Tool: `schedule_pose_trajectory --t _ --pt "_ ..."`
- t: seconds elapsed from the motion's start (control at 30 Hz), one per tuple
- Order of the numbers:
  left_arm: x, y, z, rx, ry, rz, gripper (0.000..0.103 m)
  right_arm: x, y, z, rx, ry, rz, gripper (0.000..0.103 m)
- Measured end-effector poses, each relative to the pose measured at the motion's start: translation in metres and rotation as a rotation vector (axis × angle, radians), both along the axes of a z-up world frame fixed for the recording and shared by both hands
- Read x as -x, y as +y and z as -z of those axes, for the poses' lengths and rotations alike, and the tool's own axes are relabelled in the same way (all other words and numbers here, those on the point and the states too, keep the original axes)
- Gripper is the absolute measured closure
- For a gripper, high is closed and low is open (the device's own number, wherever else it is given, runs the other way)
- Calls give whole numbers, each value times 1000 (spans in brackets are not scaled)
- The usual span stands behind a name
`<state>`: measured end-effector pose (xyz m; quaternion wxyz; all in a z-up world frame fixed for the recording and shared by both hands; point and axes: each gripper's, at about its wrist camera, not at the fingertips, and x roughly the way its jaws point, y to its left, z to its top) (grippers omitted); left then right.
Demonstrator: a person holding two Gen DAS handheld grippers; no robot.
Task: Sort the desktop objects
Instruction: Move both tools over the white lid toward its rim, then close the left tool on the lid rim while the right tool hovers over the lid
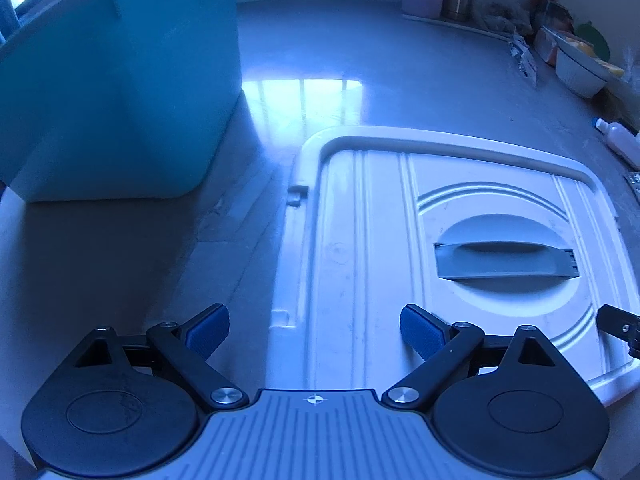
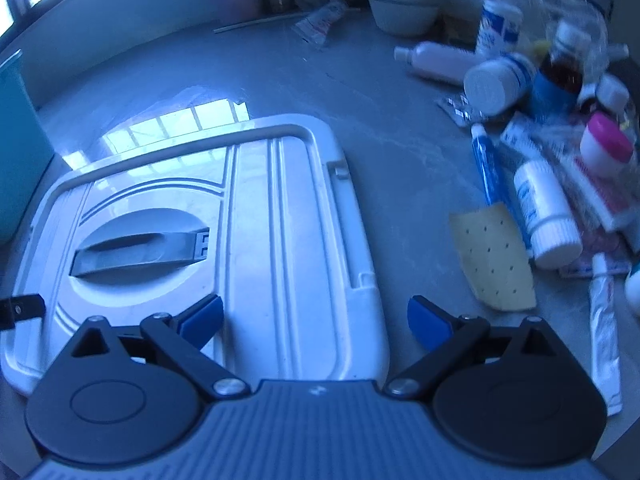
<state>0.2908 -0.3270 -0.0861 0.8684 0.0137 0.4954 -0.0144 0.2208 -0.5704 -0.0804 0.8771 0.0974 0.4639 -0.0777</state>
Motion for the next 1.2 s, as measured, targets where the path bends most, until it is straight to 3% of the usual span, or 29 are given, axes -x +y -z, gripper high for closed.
schedule_pose_trajectory --t 0.1,0.23,0.33,0.4,0.53,0.6,0.63,0.77,1.2 --pt "5 1 2 -11 -18 15 8 2 4 0 1 13 -16 4" --pt "12 -1 3 -84 -55 65 8 8 13 -2 4 36 -55 5" --pt "13 4 3 -63 -32 66 8 7 17 -3 -16 40 -78 9" --pt "14 7 4 -63 -32 69 8 12 23 -6 -20 36 -100 18" --pt "16 11 4 -68 -43 87 10 15 28 -7 -21 50 -101 18" --pt "17 11 5 -63 -45 105 18 16 31 -8 -21 57 -100 19" --pt "19 9 3 -68 -49 120 26 17 32 -8 -21 60 -99 19" --pt "27 0 1 -111 -74 181 40 15 32 -7 -24 68 -116 19" --pt "36 12 -3 -110 -42 161 42 23 47 -8 -21 94 -175 18"
